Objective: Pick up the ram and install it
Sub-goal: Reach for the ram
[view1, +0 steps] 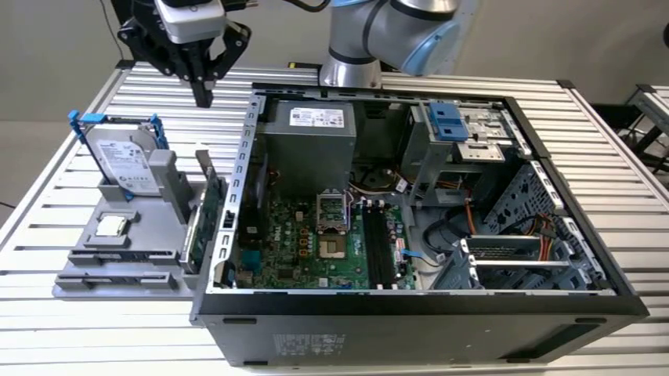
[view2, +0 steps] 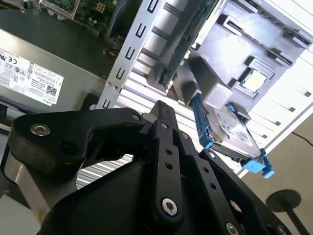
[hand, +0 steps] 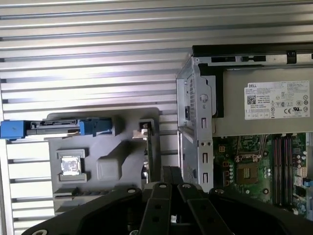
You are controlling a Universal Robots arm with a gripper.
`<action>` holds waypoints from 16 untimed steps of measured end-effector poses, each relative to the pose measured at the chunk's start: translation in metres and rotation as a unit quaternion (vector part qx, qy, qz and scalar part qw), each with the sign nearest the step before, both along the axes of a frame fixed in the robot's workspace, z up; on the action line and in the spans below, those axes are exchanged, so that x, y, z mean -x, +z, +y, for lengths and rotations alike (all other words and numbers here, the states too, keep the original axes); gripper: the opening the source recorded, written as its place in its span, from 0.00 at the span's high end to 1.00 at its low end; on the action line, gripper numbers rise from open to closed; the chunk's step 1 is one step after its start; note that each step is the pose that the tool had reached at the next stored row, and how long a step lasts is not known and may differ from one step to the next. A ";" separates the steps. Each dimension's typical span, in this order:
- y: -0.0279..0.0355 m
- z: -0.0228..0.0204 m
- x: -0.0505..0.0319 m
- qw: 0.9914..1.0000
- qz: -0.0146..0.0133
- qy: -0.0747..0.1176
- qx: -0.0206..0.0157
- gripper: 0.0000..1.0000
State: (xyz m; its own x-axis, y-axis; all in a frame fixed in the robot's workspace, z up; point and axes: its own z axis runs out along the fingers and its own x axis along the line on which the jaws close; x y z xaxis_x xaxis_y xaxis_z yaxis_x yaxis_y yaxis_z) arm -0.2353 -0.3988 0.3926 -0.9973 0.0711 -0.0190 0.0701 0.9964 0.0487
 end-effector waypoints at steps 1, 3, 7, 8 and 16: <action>0.0000 0.0000 0.0015 1.000 0.000 0.000 0.000 1.00; 0.0000 0.0000 0.0047 1.000 0.000 0.000 0.000 1.00; 0.0000 0.0000 0.0124 1.000 0.000 0.000 0.000 1.00; 0.0000 0.0000 0.0142 1.000 0.000 0.000 0.000 1.00; 0.0000 0.0000 0.0290 1.000 0.000 0.000 0.000 1.00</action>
